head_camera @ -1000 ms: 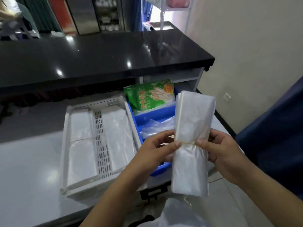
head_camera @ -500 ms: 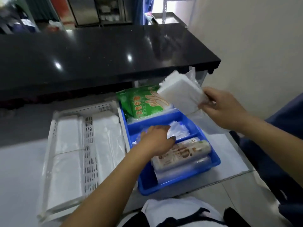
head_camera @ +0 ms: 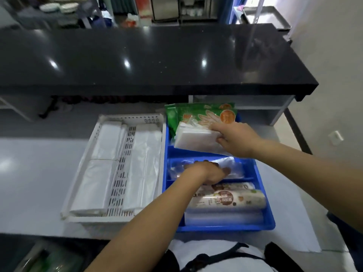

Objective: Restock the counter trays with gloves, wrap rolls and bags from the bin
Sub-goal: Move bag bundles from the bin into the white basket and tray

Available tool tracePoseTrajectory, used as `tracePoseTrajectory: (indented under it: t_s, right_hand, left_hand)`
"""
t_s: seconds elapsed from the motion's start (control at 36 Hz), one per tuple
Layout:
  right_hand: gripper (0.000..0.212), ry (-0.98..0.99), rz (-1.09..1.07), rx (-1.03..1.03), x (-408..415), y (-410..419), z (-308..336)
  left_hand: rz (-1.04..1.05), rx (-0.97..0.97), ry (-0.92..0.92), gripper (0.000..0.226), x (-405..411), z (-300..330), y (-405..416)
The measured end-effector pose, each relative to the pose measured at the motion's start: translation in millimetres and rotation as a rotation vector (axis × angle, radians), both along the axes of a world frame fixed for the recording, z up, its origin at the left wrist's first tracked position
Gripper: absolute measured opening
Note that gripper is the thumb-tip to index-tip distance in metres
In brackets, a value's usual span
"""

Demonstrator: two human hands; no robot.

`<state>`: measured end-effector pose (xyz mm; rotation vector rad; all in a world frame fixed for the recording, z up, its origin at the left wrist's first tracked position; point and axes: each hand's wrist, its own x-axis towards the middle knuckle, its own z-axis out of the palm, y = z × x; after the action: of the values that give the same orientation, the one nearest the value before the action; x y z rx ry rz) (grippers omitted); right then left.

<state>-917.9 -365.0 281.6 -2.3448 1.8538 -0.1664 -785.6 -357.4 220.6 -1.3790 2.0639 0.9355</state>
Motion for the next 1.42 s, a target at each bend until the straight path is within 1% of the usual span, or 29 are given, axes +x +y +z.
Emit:
tracePoseTrajectory:
  t_s: [0.08,0.17,0.28,0.36,0.42,0.5,0.58,0.64,0.69,0.72,0.75,0.81,0.89,0.92,0.97,1.03,1.08,1.14,1.17,1.19,1.25,1.28,1.31,1.33,1.42]
  right_hand:
    - [0.025,0.030,0.067,-0.005,7,-6,-6]
    - [0.025,0.068,0.131,0.013,14,-12,-14]
    - [0.032,0.069,0.159,0.138,21,-22,-29]
    - [0.024,0.050,0.111,0.145,19,-27,-41]
    - [0.024,0.019,0.047,0.120,15,-28,-46]
    - [0.025,-0.016,-0.052,0.058,5,-22,-49]
    - [0.029,-0.116,-0.139,-0.029,-6,-4,-49]
    - [0.026,-0.216,-0.145,-0.135,-12,14,-48]
    - [0.021,-0.278,-0.087,-0.224,-12,35,-47]
    - [0.020,-0.281,-0.045,-0.236,-11,45,-48]
    - [0.021,-0.261,-0.008,-0.214,-9,54,-49]
    - [0.024,-0.184,0.011,-0.064,-3,69,-55]
    - [0.036,-0.066,-0.059,0.216,1,75,-64]
    - [0.037,-0.059,-0.104,0.289,0,74,-66]
    - [0.039,-0.087,-0.179,0.387,-1,72,-67]
    - [0.044,-0.102,-0.209,0.441,-1,68,-65]
    - [0.045,-0.097,-0.224,0.474,2,65,-62]
    - [0.039,-0.120,-0.258,0.455,4,67,-62]
    - [0.035,-0.147,-0.281,0.392,5,69,-63]
    - [0.036,-0.175,-0.297,0.286,6,71,-66]
    - [0.048,-0.220,-0.297,0.072,9,77,-69]
    - [0.053,-0.220,-0.295,0.024,11,77,-70]
    - [0.059,-0.203,-0.296,0.033,12,76,-72]
    - [0.065,-0.178,-0.302,0.085,12,74,-75]
    - [0.074,-0.113,-0.315,0.282,11,65,-87]
  left_hand:
    - [0.044,0.035,0.051,0.088,3,0,0]
    - [0.098,0.079,0.138,0.078,7,0,0]
    - [0.150,0.090,0.111,0.078,9,2,4]
    - [0.114,0.048,0.107,0.074,12,9,11]
    - [0.112,-0.017,0.143,0.068,19,16,18]
    - [0.212,-0.137,0.294,0.056,38,28,23]
    - [0.309,-0.315,0.435,0.041,64,38,20]
    - [0.361,-0.421,0.515,0.033,81,43,14]
    - [0.391,-0.511,0.574,0.029,92,44,9]
    - [0.374,-0.548,0.589,0.029,95,43,6]
    - [0.328,-0.575,0.589,0.030,96,41,4]
    - [0.184,-0.590,0.551,0.036,92,34,1]
    - [-0.005,-0.529,0.431,0.042,81,17,1]
    - [-0.051,-0.508,0.380,0.043,78,10,2]
    - [-0.096,-0.484,0.298,0.044,75,-1,4]
    - [-0.093,-0.478,0.271,0.045,75,-7,6]
    - [-0.077,-0.493,0.285,0.045,77,-11,8]
    - [-0.049,-0.556,0.349,0.043,81,-11,9]
    - [-0.029,-0.596,0.391,0.043,83,-10,9]
    - [-0.011,-0.634,0.424,0.044,84,-9,9]
    - [-0.004,-0.679,0.427,0.049,85,-8,7]
    - [-0.012,-0.680,0.391,0.053,85,-8,6]
    - [-0.026,-0.672,0.339,0.056,84,-11,4]
    - [-0.042,-0.658,0.285,0.058,83,-14,2]
    - [-0.073,-0.613,0.195,0.063,80,-23,0]
